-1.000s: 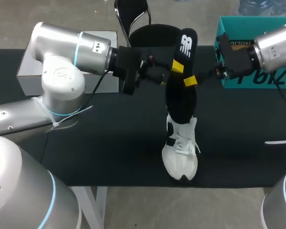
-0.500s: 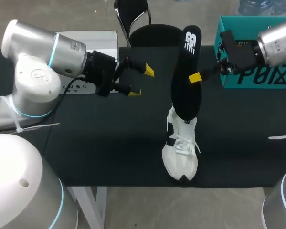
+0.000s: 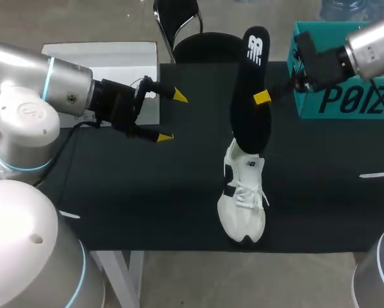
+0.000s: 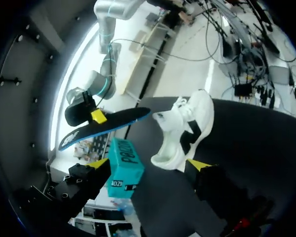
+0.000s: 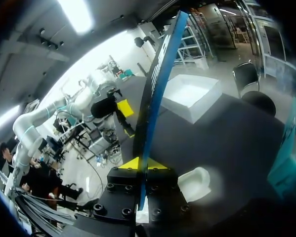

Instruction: Take the shoe out of the shoebox, open the shoe tongue, remove and reinsert the insole, then place the shoe into the shoebox

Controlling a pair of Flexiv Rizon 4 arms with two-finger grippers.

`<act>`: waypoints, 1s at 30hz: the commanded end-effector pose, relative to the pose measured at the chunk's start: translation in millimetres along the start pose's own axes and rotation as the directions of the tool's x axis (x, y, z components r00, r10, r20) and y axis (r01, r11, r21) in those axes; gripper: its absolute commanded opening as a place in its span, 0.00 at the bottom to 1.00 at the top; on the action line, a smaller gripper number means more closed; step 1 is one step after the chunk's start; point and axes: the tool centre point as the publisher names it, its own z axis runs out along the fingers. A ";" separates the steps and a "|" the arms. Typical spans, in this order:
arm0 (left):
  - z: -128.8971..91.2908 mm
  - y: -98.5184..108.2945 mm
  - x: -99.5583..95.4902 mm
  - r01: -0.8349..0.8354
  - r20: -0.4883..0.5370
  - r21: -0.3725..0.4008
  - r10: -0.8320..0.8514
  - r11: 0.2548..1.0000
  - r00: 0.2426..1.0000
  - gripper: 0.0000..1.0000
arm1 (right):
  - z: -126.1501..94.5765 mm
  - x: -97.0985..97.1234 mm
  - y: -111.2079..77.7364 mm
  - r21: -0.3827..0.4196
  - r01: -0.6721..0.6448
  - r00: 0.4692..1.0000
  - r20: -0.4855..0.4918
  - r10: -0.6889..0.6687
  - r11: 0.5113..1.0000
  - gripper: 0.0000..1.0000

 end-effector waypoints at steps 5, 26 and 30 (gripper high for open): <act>12.4 3.0 -0.6 0.005 -0.032 0.014 -0.004 1.000 0.999 1.00 | -0.3 -6.9 1.0 0.003 0.006 1.000 0.001 -0.006 1.000 0.00; 10.8 4.0 -7.8 -0.055 -0.068 0.018 0.056 0.998 0.996 1.00 | -6.3 -52.9 28.6 -0.029 0.084 0.996 0.041 -0.083 0.996 0.00; 10.8 4.0 -7.8 -0.055 -0.068 0.018 0.056 0.998 0.996 1.00 | -2.7 -64.9 26.2 -0.043 0.078 0.997 0.029 -0.077 0.996 0.00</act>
